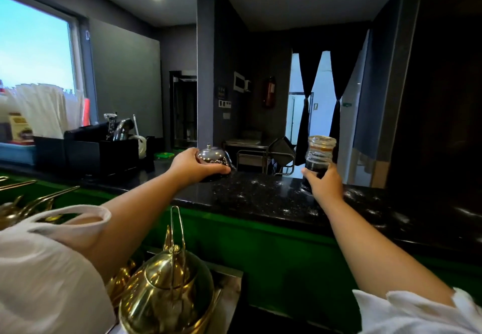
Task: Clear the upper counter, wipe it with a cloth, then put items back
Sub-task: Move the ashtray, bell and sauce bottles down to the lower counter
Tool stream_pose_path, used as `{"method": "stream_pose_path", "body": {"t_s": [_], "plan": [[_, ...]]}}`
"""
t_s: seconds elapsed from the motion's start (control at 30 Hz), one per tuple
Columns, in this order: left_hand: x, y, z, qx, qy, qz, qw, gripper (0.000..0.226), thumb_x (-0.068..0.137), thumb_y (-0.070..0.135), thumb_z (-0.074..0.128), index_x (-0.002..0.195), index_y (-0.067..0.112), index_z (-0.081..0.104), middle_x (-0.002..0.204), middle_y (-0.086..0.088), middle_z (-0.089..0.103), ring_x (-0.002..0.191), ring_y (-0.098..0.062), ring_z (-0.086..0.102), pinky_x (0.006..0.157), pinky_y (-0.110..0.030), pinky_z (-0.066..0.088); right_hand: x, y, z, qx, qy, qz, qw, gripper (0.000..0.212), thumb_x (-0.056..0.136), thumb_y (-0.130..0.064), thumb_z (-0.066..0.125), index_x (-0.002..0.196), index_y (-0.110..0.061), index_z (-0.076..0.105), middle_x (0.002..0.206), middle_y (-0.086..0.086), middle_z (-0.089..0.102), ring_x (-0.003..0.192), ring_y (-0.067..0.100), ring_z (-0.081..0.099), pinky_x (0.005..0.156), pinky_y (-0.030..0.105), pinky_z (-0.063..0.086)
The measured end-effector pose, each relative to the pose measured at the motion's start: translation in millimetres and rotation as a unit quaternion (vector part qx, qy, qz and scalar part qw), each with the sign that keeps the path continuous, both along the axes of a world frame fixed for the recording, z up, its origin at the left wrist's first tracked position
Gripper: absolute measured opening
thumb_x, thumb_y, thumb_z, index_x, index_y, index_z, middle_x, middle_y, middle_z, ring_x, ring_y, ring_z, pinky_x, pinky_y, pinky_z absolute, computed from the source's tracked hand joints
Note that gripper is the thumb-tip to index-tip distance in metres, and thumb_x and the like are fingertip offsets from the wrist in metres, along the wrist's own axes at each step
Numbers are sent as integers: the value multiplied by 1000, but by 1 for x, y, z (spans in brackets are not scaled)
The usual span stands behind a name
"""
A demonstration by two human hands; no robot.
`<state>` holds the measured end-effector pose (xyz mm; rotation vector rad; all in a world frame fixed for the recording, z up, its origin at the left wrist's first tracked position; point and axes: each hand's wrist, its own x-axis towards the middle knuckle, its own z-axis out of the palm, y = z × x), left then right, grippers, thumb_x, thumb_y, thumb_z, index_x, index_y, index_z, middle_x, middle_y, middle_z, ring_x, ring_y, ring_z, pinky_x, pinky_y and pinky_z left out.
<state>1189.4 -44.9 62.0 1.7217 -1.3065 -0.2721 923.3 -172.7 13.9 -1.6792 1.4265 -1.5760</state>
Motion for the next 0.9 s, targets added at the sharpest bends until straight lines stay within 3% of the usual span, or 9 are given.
{"method": "stream_pose_path", "body": {"t_s": [0.13,0.23,0.3,0.43,0.6,0.77,0.9], "plan": [[-32,41,10,6,-22,-14,1000,75,57,51,82,116,13,55,109,-4,61,100,-20,60,92,-34,52,-13,48,6,-5,-21,34,999,56,83,-36,69,127,-11,46,122,12,58,113,32,55,94,41,46],[-63,76,7,-12,-32,-20,999,72,60,53,80,114,12,53,107,-3,61,97,-18,59,80,-28,51,-35,98,8,-13,-39,76,996,56,84,-34,69,130,-12,47,124,8,57,112,26,54,90,33,43],[-84,100,-2,-29,-18,-32,999,75,61,51,80,118,12,50,110,-3,59,99,-18,58,82,-30,51,-55,136,5,-20,-39,95,994,52,85,-31,69,129,-12,49,118,4,56,107,20,53,86,29,39],[-132,149,-31,-31,-4,-73,997,73,63,49,80,118,12,49,109,-2,58,96,-17,57,75,-26,49,-100,212,-20,-14,-27,106,994,52,85,-30,69,130,-14,48,115,0,53,109,18,51,90,30,39],[-188,206,-75,4,37,-132,991,70,62,46,81,117,14,52,110,-1,60,100,-18,60,88,-31,51,-152,294,-68,27,-15,114,993,47,81,-31,72,123,-17,54,118,2,61,107,18,58,86,27,42],[-239,250,-125,51,49,-202,977,62,66,41,80,115,17,50,94,9,57,82,-5,56,64,-16,41,-200,361,-121,67,-13,102,993,42,81,-31,73,117,-19,55,110,-3,63,99,11,60,75,18,45],[-276,272,-160,70,54,-241,967,55,64,33,83,106,20,51,88,11,59,78,-5,58,62,-15,40,-237,401,-163,82,-28,94,992,37,81,-29,73,112,-25,55,105,-12,63,100,5,60,80,17,46]]}}
